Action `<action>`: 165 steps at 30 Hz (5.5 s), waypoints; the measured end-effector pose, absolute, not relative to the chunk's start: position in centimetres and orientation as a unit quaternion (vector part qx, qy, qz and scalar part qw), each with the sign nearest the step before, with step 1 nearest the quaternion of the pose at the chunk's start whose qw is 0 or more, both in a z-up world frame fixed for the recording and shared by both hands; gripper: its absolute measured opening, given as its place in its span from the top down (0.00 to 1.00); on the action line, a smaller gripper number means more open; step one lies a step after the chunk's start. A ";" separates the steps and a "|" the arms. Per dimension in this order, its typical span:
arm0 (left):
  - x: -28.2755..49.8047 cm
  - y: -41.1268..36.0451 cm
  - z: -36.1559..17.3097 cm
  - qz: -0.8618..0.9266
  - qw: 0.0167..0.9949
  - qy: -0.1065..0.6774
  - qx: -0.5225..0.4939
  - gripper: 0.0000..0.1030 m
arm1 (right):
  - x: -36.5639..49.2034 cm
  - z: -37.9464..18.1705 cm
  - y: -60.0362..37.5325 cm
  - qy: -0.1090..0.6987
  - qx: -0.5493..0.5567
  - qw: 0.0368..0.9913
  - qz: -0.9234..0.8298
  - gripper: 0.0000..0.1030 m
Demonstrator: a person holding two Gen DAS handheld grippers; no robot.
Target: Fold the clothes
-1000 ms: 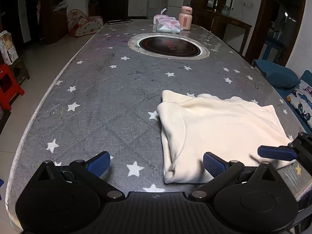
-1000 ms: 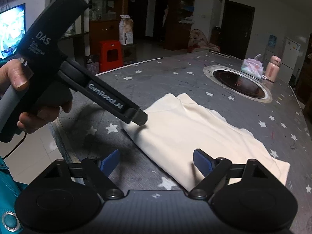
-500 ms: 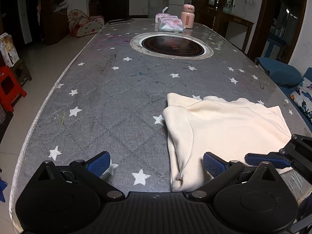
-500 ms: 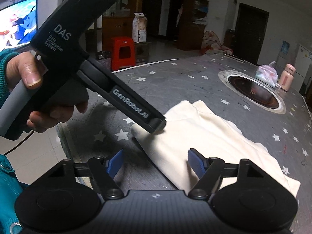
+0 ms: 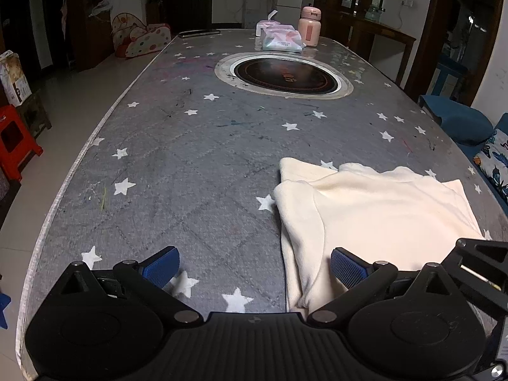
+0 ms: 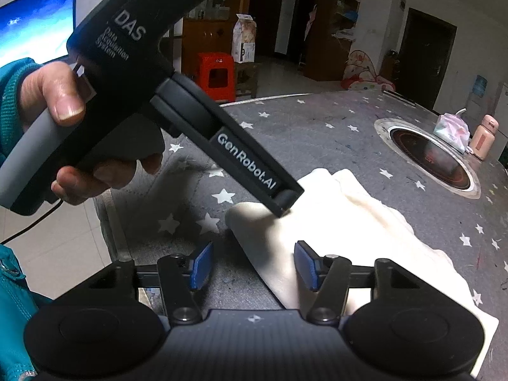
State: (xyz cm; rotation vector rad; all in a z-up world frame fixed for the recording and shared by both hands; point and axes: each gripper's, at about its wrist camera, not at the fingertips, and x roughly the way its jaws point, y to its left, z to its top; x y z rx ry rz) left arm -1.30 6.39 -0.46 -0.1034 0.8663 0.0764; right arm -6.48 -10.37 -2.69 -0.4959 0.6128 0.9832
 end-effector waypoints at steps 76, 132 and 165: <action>1.8 7.1 -1.6 -0.005 0.848 0.476 -0.232 0.00 | -3.4 -0.7 -12.6 0.273 -0.137 0.832 0.463 0.86; 1.8 5.8 -1.8 0.031 0.878 0.458 -0.137 0.01 | 3.0 -3.7 -22.6 0.355 -0.067 0.887 0.288 0.71; 8.6 4.5 -2.8 0.065 0.896 0.440 -0.014 0.00 | 10.2 -3.8 -18.7 0.362 -0.093 0.892 0.252 0.59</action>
